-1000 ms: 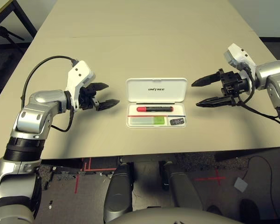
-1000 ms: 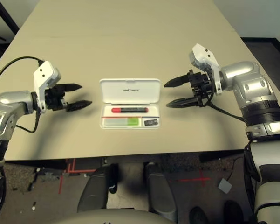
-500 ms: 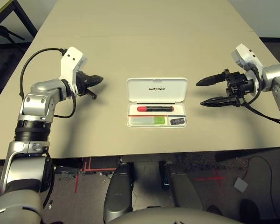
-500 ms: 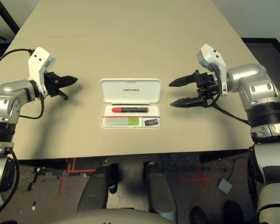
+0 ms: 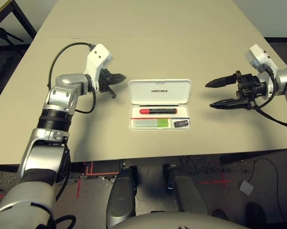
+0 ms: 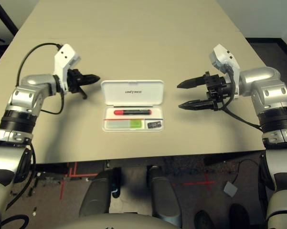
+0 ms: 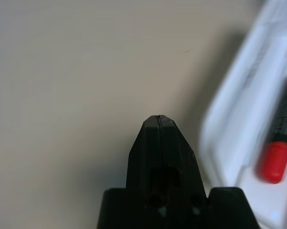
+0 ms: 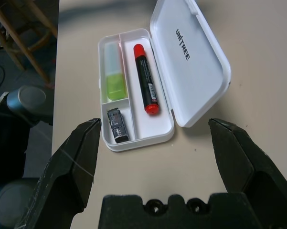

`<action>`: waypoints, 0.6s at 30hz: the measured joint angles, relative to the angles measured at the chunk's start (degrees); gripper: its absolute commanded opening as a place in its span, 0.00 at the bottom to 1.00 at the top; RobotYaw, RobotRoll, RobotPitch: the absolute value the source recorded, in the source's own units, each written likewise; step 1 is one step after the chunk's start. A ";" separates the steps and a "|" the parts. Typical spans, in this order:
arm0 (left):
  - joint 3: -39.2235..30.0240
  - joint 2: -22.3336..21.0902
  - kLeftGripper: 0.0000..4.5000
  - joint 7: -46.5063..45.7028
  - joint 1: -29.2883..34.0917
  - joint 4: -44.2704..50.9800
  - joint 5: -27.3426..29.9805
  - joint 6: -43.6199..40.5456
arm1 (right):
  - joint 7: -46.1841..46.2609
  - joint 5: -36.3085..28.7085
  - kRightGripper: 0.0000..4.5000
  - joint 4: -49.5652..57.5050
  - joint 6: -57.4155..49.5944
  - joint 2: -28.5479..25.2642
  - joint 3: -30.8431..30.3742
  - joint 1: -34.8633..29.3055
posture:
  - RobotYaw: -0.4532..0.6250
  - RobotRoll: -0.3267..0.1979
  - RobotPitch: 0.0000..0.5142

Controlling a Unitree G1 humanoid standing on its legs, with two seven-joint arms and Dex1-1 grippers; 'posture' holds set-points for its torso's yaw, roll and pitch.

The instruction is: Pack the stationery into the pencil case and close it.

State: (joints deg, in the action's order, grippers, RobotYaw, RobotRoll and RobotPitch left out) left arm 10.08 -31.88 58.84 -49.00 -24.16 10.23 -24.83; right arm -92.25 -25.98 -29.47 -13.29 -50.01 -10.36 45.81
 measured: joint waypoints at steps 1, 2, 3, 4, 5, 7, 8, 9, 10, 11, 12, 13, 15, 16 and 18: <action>0.55 -0.01 0.00 1.07 -0.08 0.96 -0.13 0.00 | 0.00 -0.01 1.00 0.09 -0.12 0.16 0.05 -0.11 | 0.45 0.62 0.37; 1.26 -0.02 0.00 2.21 -0.27 1.51 -0.24 -0.09 | 0.00 -0.01 1.00 0.15 -0.24 0.31 0.07 -0.28 | 0.45 0.62 0.37; 1.70 -0.06 0.00 3.09 -0.29 2.04 -0.27 -0.30 | 0.00 -0.01 1.00 0.22 -0.33 0.38 0.10 -0.41 | 0.45 0.62 0.37; 2.07 -0.14 0.00 3.92 -0.28 2.85 -0.29 -0.59 | 0.00 -0.01 1.00 0.25 -0.51 0.39 0.14 -0.55 | 0.45 0.62 0.37; 2.34 -0.31 0.00 4.69 -0.28 3.55 -0.29 -0.81 | 0.00 -0.01 1.00 0.26 -0.66 0.47 0.24 -0.62 | 0.45 0.62 0.37; 2.63 -0.97 0.00 6.24 -0.28 5.40 -0.31 -1.35 | 0.00 -0.01 1.00 0.34 -0.73 0.63 0.52 -0.81 | 0.45 0.62 0.37; 2.89 -1.40 0.00 7.12 -0.28 6.39 -0.31 -1.48 | 0.00 -0.01 1.00 0.36 -0.81 0.69 0.66 -0.95 | 0.45 0.62 0.37; 3.26 -2.05 0.00 8.07 -0.28 7.70 -0.30 -1.73 | 0.00 -0.01 1.00 0.41 -0.92 0.80 0.84 -1.13 | 0.45 0.62 0.37; 3.55 -2.57 0.00 8.83 -0.27 8.70 -0.30 -1.99 | 0.00 -0.01 1.00 0.43 -1.00 0.87 0.96 -1.31 | 0.45 0.62 0.37; 3.91 -3.21 0.00 9.80 -0.23 10.13 -0.29 -2.43 | 0.00 -0.01 1.00 0.45 -1.05 0.89 1.09 -1.42 | 0.45 0.62 0.37; 4.16 -3.55 0.00 10.65 -0.16 11.32 -0.28 -2.78 | 0.00 -0.01 1.00 0.48 -1.08 0.91 1.20 -1.48 | 0.45 0.62 0.37; 4.57 -4.00 0.00 11.34 -0.06 12.78 -0.28 -3.26 | 0.00 0.00 1.00 0.54 -1.08 0.93 1.39 -1.48 | 0.45 0.62 0.37; 5.09 -4.79 0.00 12.41 0.35 15.50 -0.27 -4.25 | 0.00 0.00 1.00 0.61 -1.09 0.97 1.83 -1.49 | 0.46 0.62 0.37; 5.63 -5.19 0.00 12.81 0.74 17.30 -0.27 -4.90 | 0.00 0.00 1.00 0.63 -1.09 0.97 1.99 -1.48 | 0.46 0.62 0.37; 6.76 -5.41 0.00 13.67 1.95 20.58 -0.20 -6.01 | 0.00 0.01 1.00 0.67 -1.09 1.03 2.02 -1.47 | 0.46 0.62 0.36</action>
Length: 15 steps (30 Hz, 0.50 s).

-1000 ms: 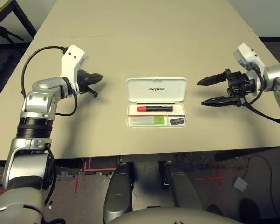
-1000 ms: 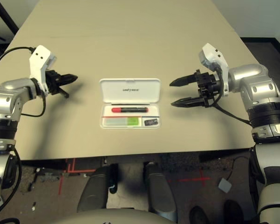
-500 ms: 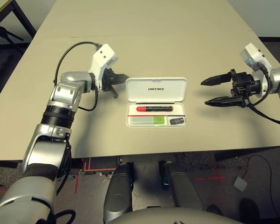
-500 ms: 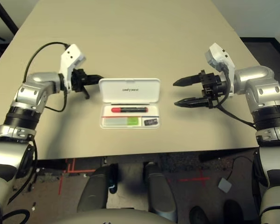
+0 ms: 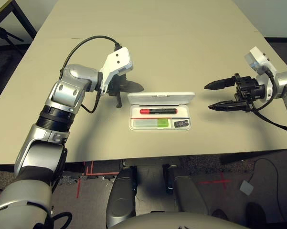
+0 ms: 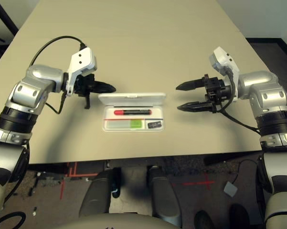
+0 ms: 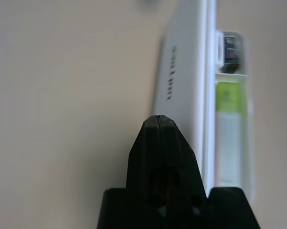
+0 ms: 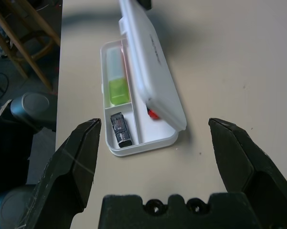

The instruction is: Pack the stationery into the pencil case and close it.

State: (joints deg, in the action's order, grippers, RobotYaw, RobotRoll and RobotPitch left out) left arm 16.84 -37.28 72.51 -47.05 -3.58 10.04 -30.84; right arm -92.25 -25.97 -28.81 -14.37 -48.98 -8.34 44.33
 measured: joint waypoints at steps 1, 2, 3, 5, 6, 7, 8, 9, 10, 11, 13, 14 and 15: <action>0.53 0.01 0.00 0.32 0.84 1.51 0.05 -0.49 | 0.00 0.00 1.00 0.06 0.00 0.08 0.00 -0.01 | 0.46 0.62 0.36; 1.25 0.00 0.00 0.46 1.49 2.63 0.03 -0.85 | 0.00 0.00 1.00 0.09 0.00 0.13 0.01 -0.02 | 0.46 0.62 0.36; 1.88 0.05 0.00 0.54 2.12 3.52 0.05 -1.15 | 0.00 0.00 1.00 0.13 0.00 0.24 0.01 -0.03 | 0.46 0.62 0.36; 2.59 0.31 0.00 0.42 3.12 5.03 0.02 -1.74 | 0.00 0.00 1.00 0.38 0.00 0.42 0.01 -0.14 | 0.46 0.62 0.36; 3.10 0.57 0.00 0.37 3.26 5.54 0.02 -1.88 | 0.00 0.00 1.00 0.40 0.00 0.50 0.01 -0.17 | 0.46 0.62 0.36; 3.61 0.70 0.00 0.21 3.41 6.05 -0.03 -2.04 | 0.00 0.00 1.00 0.46 0.00 0.57 0.01 -0.17 | 0.45 0.62 0.36; 4.04 0.80 0.00 0.02 3.81 6.87 -0.10 -2.21 | 0.00 0.00 1.00 0.49 0.01 0.57 0.02 -0.17 | 0.45 0.62 0.36; 4.57 1.03 0.00 -0.05 4.35 7.59 -0.11 -2.28 | 0.00 0.00 1.00 0.49 0.00 0.58 0.03 -0.18 | 0.45 0.62 0.36; 4.94 1.24 0.00 -0.25 4.87 7.84 -0.14 -2.37 | 0.00 0.00 1.00 0.50 0.00 0.63 0.04 -0.18 | 0.45 0.62 0.36; 5.65 1.46 0.00 -0.52 5.37 8.00 -0.27 -2.51 | 0.00 0.00 1.00 0.50 0.00 0.66 0.05 -0.20 | 0.45 0.62 0.36; 7.03 2.47 0.00 -1.06 6.22 8.62 -0.76 -2.78 | 0.00 0.00 1.00 0.72 -0.01 0.81 0.12 -0.37 | 0.45 0.62 0.36; 7.55 2.92 0.00 -1.32 6.56 9.21 -0.86 -2.87 | 0.00 0.00 1.00 0.92 -0.02 0.94 0.12 -0.44 | 0.44 0.62 0.36; 8.36 3.44 0.00 -1.56 6.78 9.69 -1.04 -2.89 | 0.00 0.00 1.00 1.36 -0.03 0.98 0.14 -0.70 | 0.44 0.62 0.36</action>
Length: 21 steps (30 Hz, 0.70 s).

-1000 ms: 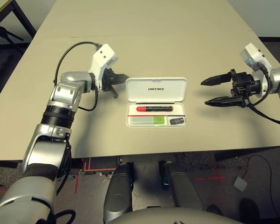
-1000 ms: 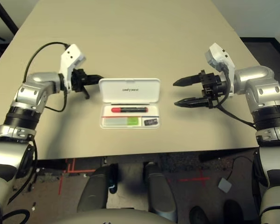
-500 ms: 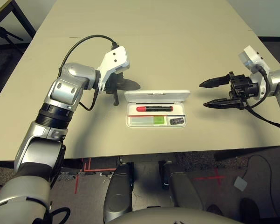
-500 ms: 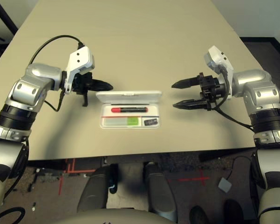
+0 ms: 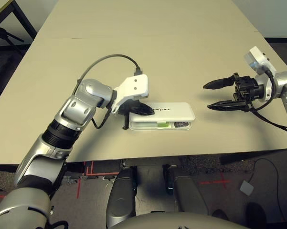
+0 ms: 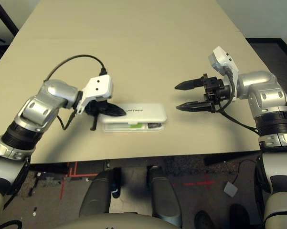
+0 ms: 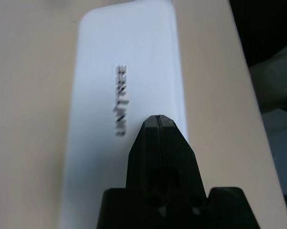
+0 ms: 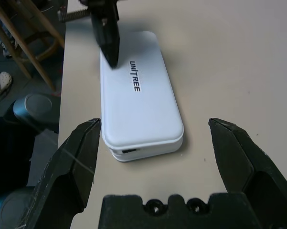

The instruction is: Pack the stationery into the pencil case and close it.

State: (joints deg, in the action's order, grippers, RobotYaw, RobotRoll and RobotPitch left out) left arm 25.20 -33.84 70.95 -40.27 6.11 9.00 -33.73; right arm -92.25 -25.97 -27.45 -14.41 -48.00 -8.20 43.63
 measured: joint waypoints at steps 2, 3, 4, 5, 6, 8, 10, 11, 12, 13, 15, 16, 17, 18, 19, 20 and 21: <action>0.91 0.75 0.00 -0.16 0.29 0.10 -0.20 -0.04 | 0.00 -0.01 1.00 0.38 -0.03 0.09 0.04 -0.27 | 0.44 0.62 0.36; 1.08 1.22 0.00 -0.58 0.34 0.08 -0.35 -0.04 | 0.00 0.00 1.00 0.39 -0.07 0.09 0.11 -0.41 | 0.43 0.62 0.36; 1.34 1.72 0.00 -1.08 0.34 0.04 -0.51 -0.04 | 0.00 0.00 1.00 0.47 -0.14 0.09 0.17 -0.54 | 0.43 0.62 0.36; 1.69 2.12 0.00 -1.44 0.34 -0.04 -0.73 -0.11 | 0.00 -0.01 1.00 0.54 -0.19 0.09 0.22 -0.70 | 0.43 0.62 0.36; 2.12 2.60 0.00 -1.95 0.34 -0.19 -1.04 -0.52 | 0.00 -0.01 1.00 0.63 -0.26 0.09 0.33 -0.99 | 0.43 0.62 0.36; 2.70 3.50 0.00 -2.87 0.29 -0.64 -1.75 -1.30 | 0.00 0.01 1.00 0.79 -0.50 0.10 0.48 -1.55 | 0.42 0.62 0.37; 3.00 4.01 0.00 -3.55 0.04 -1.49 -2.06 -1.92 | 0.00 0.03 1.00 1.05 -0.61 0.19 0.89 -1.78 | 0.42 0.62 0.37; 3.03 4.19 0.00 -3.72 -0.22 -1.94 -2.09 -2.40 | 0.00 0.06 1.00 1.32 -0.68 0.23 1.30 -1.90 | 0.42 0.62 0.37; 3.07 4.36 0.00 -3.89 -0.58 -2.31 -2.11 -3.17 | 0.00 0.08 1.00 1.66 -0.82 0.29 1.87 -2.01 | 0.42 0.62 0.37; 3.13 4.57 0.00 -4.14 -1.07 -2.57 -2.12 -4.29 | 0.01 0.12 1.00 1.98 -0.94 0.30 2.32 -2.08 | 0.42 0.62 0.38; 3.41 4.63 0.00 -4.22 -1.75 -2.84 -2.16 -5.02 | 0.01 0.14 1.00 2.78 -1.06 0.37 2.54 -2.28 | 0.41 0.62 0.38; 3.43 4.63 0.00 -4.22 -1.79 -3.07 -2.17 -5.05 | 0.01 0.17 1.00 2.87 -1.19 0.54 2.69 -2.52 | 0.41 0.62 0.38; 3.41 4.63 0.00 -4.22 -1.80 -3.15 -2.16 -5.05 | 0.02 0.18 1.00 2.88 -1.35 0.67 2.72 -2.70 | 0.42 0.62 0.38; 3.37 4.64 0.00 -4.21 -1.80 -3.21 -2.15 -5.05 | 0.05 0.21 1.00 2.91 -1.59 0.87 2.73 -2.89 | 0.42 0.62 0.38; 3.31 4.67 0.00 -4.21 -1.81 -3.25 -2.12 -5.07 | 0.06 0.24 1.00 2.92 -1.68 1.02 2.74 -3.02 | 0.42 0.62 0.38; 3.17 4.74 0.00 -4.21 -1.80 -3.31 -2.11 -5.09 | 0.09 0.26 1.00 2.97 -1.76 1.15 2.75 -3.09 | 0.42 0.62 0.38; 2.98 4.88 0.00 -4.21 -1.80 -3.33 -2.07 -5.10 | 0.12 0.28 1.00 3.07 -1.86 1.22 2.76 -3.13 | 0.42 0.62 0.38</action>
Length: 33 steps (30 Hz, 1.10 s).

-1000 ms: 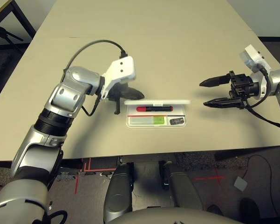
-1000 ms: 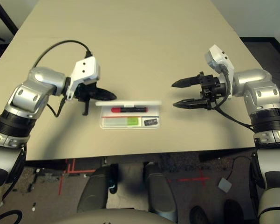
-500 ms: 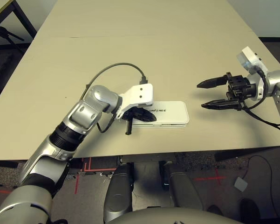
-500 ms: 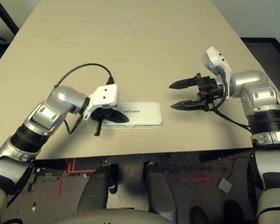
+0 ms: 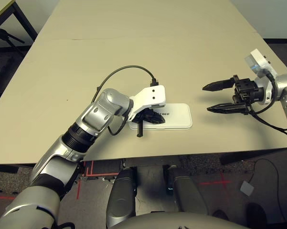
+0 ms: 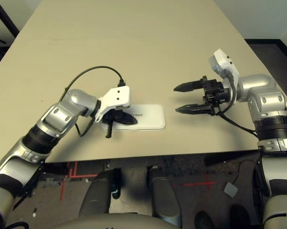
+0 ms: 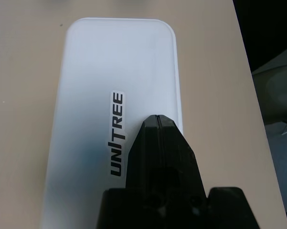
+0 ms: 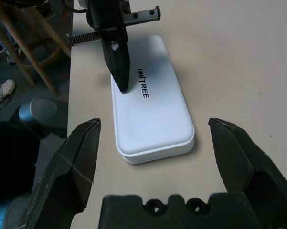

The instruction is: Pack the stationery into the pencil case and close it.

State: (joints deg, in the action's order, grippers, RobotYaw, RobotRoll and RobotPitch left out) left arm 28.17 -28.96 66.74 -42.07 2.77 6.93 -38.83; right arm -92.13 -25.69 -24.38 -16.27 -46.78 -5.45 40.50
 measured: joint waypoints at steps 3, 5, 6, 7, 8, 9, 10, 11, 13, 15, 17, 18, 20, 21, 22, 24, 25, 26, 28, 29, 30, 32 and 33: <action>-0.44 0.28 0.09 -0.04 0.03 -0.15 0.12 -0.49 | 0.09 0.05 1.00 0.34 -0.11 0.18 0.04 -0.02 | 0.42 0.62 0.38; -0.92 0.68 0.21 -0.53 0.15 -0.01 0.24 -1.09 | 0.32 0.06 1.00 0.43 -0.14 0.45 0.04 -0.02 | 0.42 0.62 0.38; -1.29 0.84 0.30 -0.90 0.35 0.27 0.44 -1.46 | 0.55 0.06 1.00 0.51 -0.14 0.61 0.04 -0.02 | 0.43 0.62 0.38; -1.59 0.90 0.39 -1.07 0.51 0.55 0.68 -1.69 | 0.66 0.07 1.00 0.56 -0.14 0.73 0.04 -0.02 | 0.42 0.62 0.38; -2.65 0.96 0.47 -1.44 1.03 1.06 1.37 -2.48 | 1.26 0.14 1.00 0.70 -0.14 1.05 0.10 -0.02 | 0.43 0.62 0.38; -3.99 0.94 0.56 -2.38 1.62 1.26 1.96 -3.23 | 2.42 0.26 1.00 0.74 -0.14 1.60 0.48 -0.01 | 0.43 0.62 0.37; -5.67 0.79 0.63 -3.30 2.23 1.38 2.41 -3.98 | 3.66 0.43 1.00 0.74 -0.16 2.26 1.11 -0.02 | 0.42 0.62 0.37; -7.97 0.60 0.73 -4.74 2.80 1.63 3.11 -4.99 | 5.51 0.66 1.00 0.71 -0.18 2.77 1.80 -0.03 | 0.43 0.62 0.37; -13.19 0.52 0.89 -8.03 3.63 2.81 4.24 -6.27 | 8.87 0.94 1.00 0.26 -0.18 3.45 3.25 -0.03 | 0.43 0.62 0.36; -18.38 1.08 1.00 -12.25 4.76 3.55 4.94 -6.58 | 12.47 1.21 1.00 -0.60 0.01 4.86 5.05 -0.01 | 0.44 0.62 0.36; -23.31 2.07 1.00 -17.77 6.22 3.64 5.02 -6.51 | 17.26 2.04 1.00 -1.73 0.74 6.45 6.46 -0.02 | 0.44 0.62 0.35; -25.73 2.83 1.00 -20.71 7.19 3.70 5.02 -6.38 | 19.71 2.37 1.00 -2.54 1.13 7.23 7.27 -0.04 | 0.45 0.62 0.35; -30.01 3.78 1.00 -25.76 9.18 3.82 5.03 -6.06 | 24.04 2.77 1.00 -3.32 1.36 8.54 8.94 -0.33 | 0.45 0.62 0.35; -31.76 3.96 1.00 -27.92 9.92 3.81 5.02 -5.85 | 25.82 2.90 1.00 -3.73 1.48 8.93 9.54 -0.39 | 0.45 0.62 0.35; -34.24 4.90 1.00 -30.39 10.87 3.92 5.09 -4.83 | 28.02 3.06 1.00 -4.45 1.76 9.64 10.72 -0.42 | 0.45 0.62 0.35; -38.71 6.37 1.00 -35.66 12.91 4.04 4.99 -1.29 | 33.44 3.76 1.00 -6.01 2.45 10.80 12.49 -0.39 | 0.46 0.62 0.34; -40.70 7.06 1.00 -38.12 13.90 3.89 4.91 1.24 | 36.50 4.45 1.00 -6.90 3.18 11.39 13.24 -0.40 | 0.46 0.62 0.34; -42.95 8.18 1.00 -40.85 14.60 3.41 4.80 4.55 | 40.38 5.51 1.00 -7.98 3.88 11.91 13.72 -0.37 | 0.46 0.62 0.33; -45.97 8.98 1.00 -45.13 16.00 2.00 4.41 10.40 | 46.57 6.47 1.00 -9.70 4.99 13.65 15.29 -0.27 | 0.46 0.62 0.33; -47.87 9.14 1.00 -47.60 16.63 -0.03 4.08 14.43 | 49.90 6.61 1.00 -10.64 5.48 14.65 16.17 -0.21 | 0.46 0.62 0.33; -49.21 9.14 1.00 -49.34 17.18 -1.64 3.77 17.14 | 51.89 6.71 1.00 -11.53 5.77 15.21 16.94 -0.20 | 0.46 0.62 0.32; -50.87 9.21 1.00 -52.26 18.36 -3.55 3.28 21.03 | 55.57 7.23 1.00 -12.91 7.45 15.89 17.85 -0.14 | 0.46 0.62 0.32; -51.41 9.46 1.00 -53.75 18.50 -4.21 2.98 22.36 | 57.60 7.79 1.00 -13.83 8.58 16.20 18.18 0.03 | 0.46 0.62 0.31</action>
State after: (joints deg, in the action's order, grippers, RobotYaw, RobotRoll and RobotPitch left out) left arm -23.24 -19.50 13.00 -23.57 -1.44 9.91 -16.46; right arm -34.53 -17.90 -38.21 -7.69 -30.59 12.73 40.53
